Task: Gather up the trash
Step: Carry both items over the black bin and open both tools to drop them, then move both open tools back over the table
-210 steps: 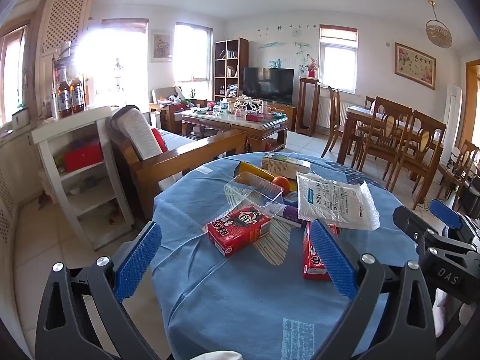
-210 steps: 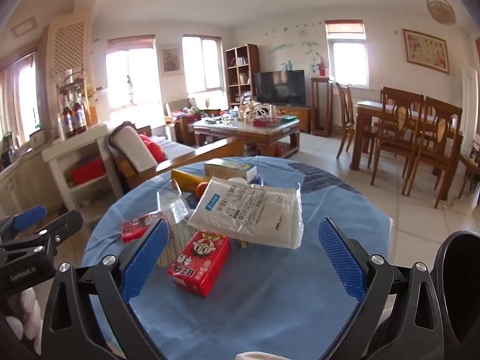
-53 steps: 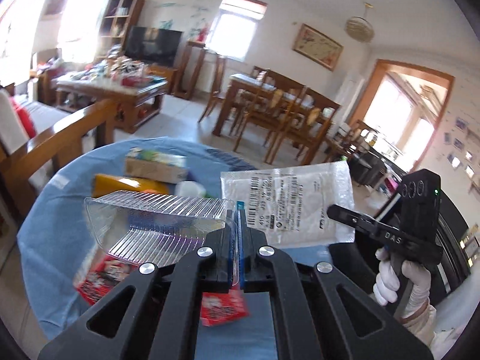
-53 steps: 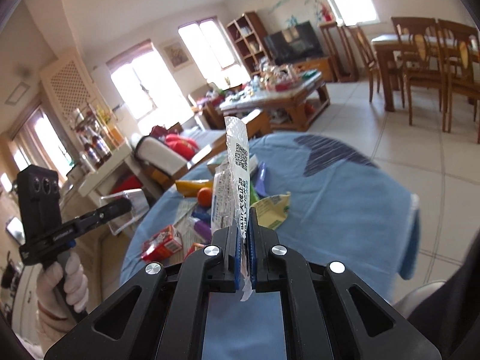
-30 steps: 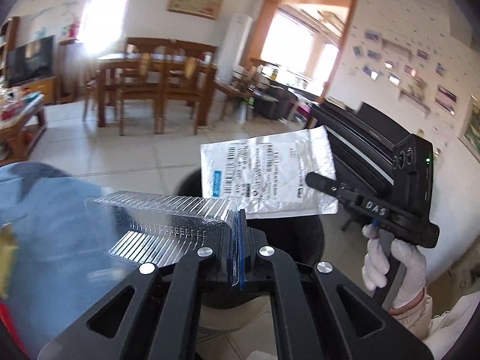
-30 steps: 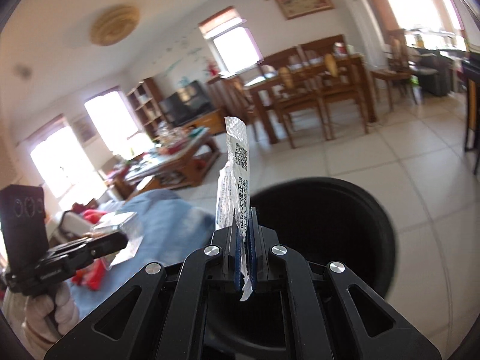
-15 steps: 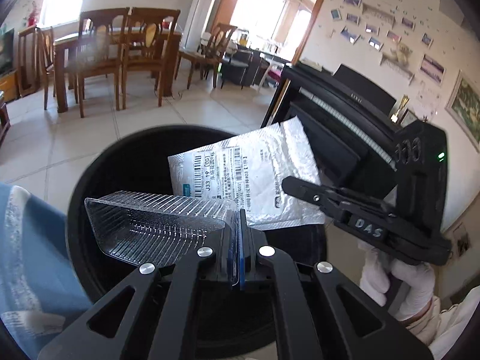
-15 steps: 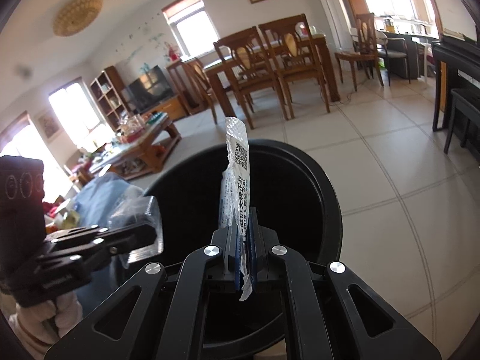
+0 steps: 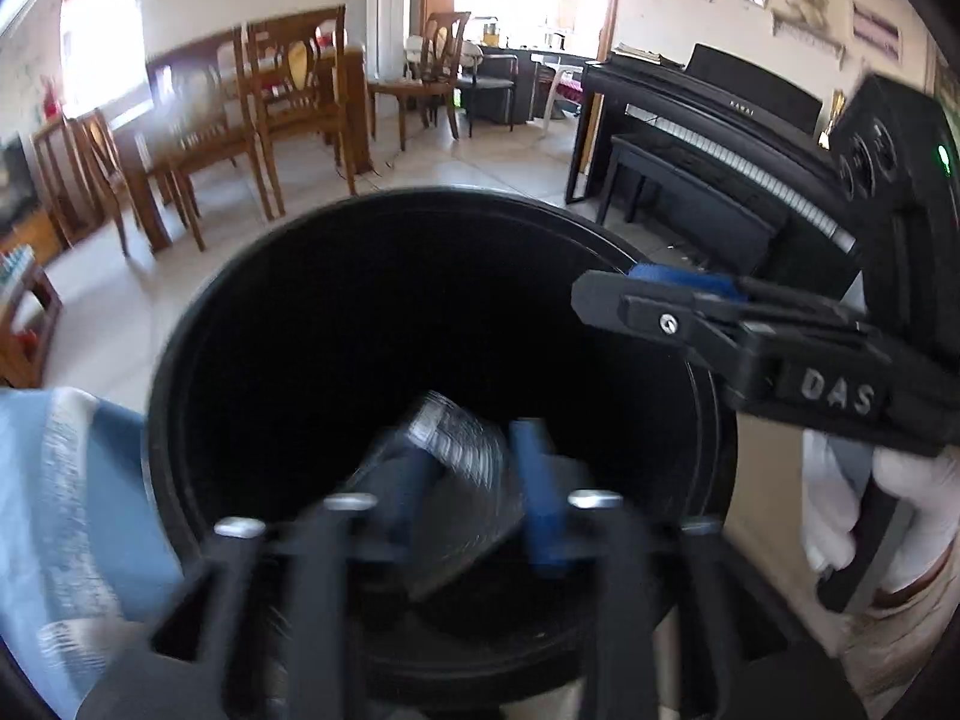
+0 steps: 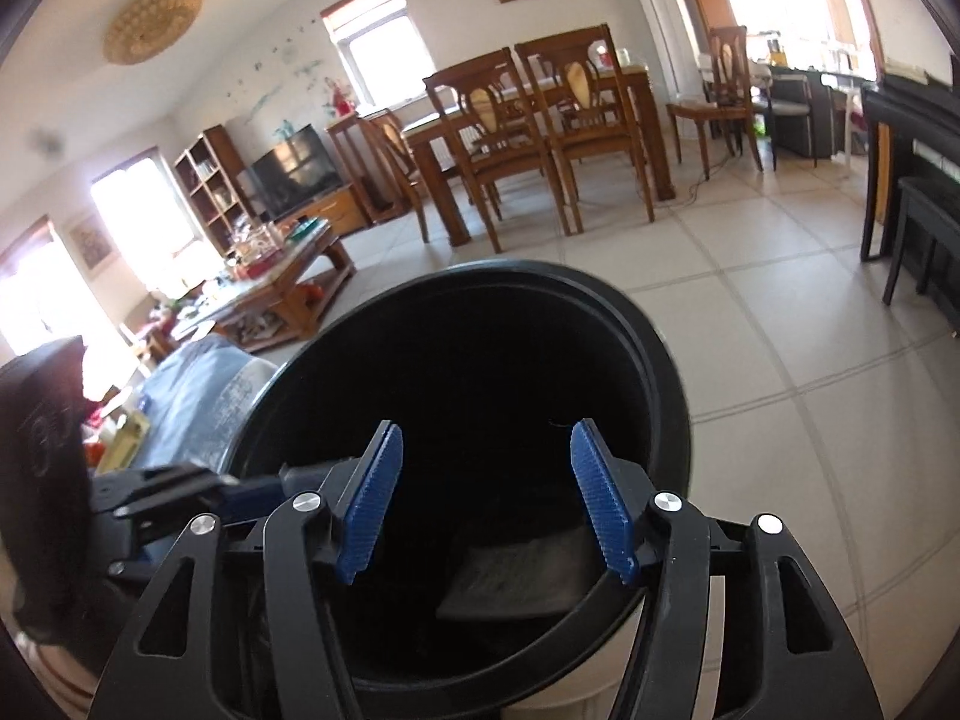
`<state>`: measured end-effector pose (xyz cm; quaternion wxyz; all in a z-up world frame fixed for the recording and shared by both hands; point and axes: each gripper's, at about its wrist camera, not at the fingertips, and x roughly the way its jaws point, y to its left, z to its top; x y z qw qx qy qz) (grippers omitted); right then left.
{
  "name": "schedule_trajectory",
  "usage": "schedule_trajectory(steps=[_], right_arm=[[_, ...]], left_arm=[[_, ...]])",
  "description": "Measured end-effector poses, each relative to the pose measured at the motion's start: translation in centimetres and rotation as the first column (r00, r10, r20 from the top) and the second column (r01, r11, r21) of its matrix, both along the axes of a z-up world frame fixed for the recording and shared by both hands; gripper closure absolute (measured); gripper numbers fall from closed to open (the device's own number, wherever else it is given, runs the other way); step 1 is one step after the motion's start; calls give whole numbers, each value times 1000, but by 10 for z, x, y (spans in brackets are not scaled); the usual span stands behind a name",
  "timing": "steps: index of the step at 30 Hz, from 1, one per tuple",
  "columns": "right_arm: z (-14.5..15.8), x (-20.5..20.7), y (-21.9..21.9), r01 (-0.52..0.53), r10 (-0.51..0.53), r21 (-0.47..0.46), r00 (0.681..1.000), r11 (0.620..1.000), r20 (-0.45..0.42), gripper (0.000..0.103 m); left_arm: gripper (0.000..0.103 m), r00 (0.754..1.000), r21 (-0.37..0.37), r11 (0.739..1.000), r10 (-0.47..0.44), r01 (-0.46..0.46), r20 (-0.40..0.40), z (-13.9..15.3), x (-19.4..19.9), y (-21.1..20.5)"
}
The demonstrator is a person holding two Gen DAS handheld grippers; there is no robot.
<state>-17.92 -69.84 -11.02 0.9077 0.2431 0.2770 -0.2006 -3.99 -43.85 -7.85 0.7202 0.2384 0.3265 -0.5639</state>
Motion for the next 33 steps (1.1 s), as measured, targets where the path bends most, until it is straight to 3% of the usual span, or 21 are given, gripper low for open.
schedule_trajectory(steps=[1,2,11,16,18,20,28,30,33], right_arm=[[1,-2,0,2,-2,-4,1000,1000,4,44],[4,-4,1,6,-6,-6,1000,1000,8,44],[23,-21,3,61,-59,-27,997,998,45,44],[33,-19,15,46,-45,-25,997,999,66,43],[39,-15,23,33,-31,-30,997,999,74,35],[45,-7,35,9,-6,-33,997,999,83,34],[68,47,110,-187,193,-67,978,980,81,27],[71,65,134,-265,270,-64,960,962,80,22],[75,90,171,-370,374,-66,925,927,67,20]], left_arm=[[29,1000,-19,1000,3,-2,28,4,-4,4],[24,998,-43,999,4,-1,55,8,-8,8],[22,979,-69,998,6,8,203,36,-38,37],[19,972,-93,995,57,-36,228,51,-40,64],[18,969,-99,993,91,-70,228,56,-35,75],[15,966,-113,987,133,-110,220,62,-29,89],[10,939,-164,948,299,-272,168,69,3,171],[10,925,-160,930,354,-331,142,64,15,195],[9,879,-153,879,467,-451,94,55,42,242]])
